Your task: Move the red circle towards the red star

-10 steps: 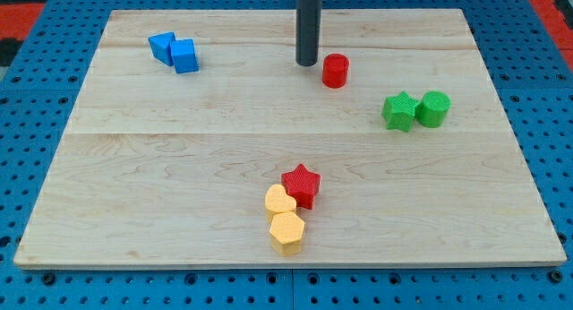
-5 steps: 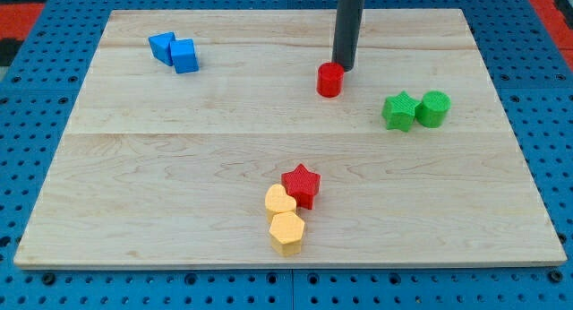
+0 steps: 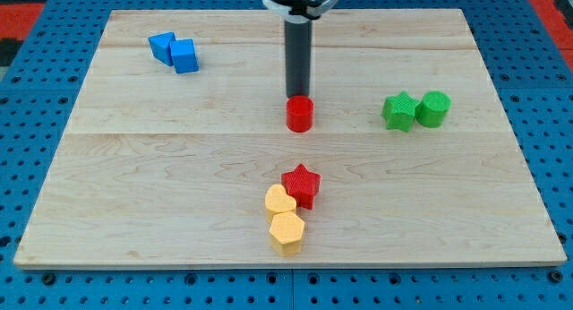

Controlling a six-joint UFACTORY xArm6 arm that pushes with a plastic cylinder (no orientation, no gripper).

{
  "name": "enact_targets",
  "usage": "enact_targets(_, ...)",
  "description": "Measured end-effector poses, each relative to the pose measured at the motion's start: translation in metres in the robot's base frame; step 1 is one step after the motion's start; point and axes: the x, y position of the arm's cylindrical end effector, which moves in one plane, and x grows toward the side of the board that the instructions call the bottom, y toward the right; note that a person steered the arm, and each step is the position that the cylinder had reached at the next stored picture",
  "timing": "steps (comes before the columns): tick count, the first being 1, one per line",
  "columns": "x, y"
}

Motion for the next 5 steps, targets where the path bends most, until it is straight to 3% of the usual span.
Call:
enact_targets(3, 0.054, 0.002)
enact_targets(5, 0.095, -0.046)
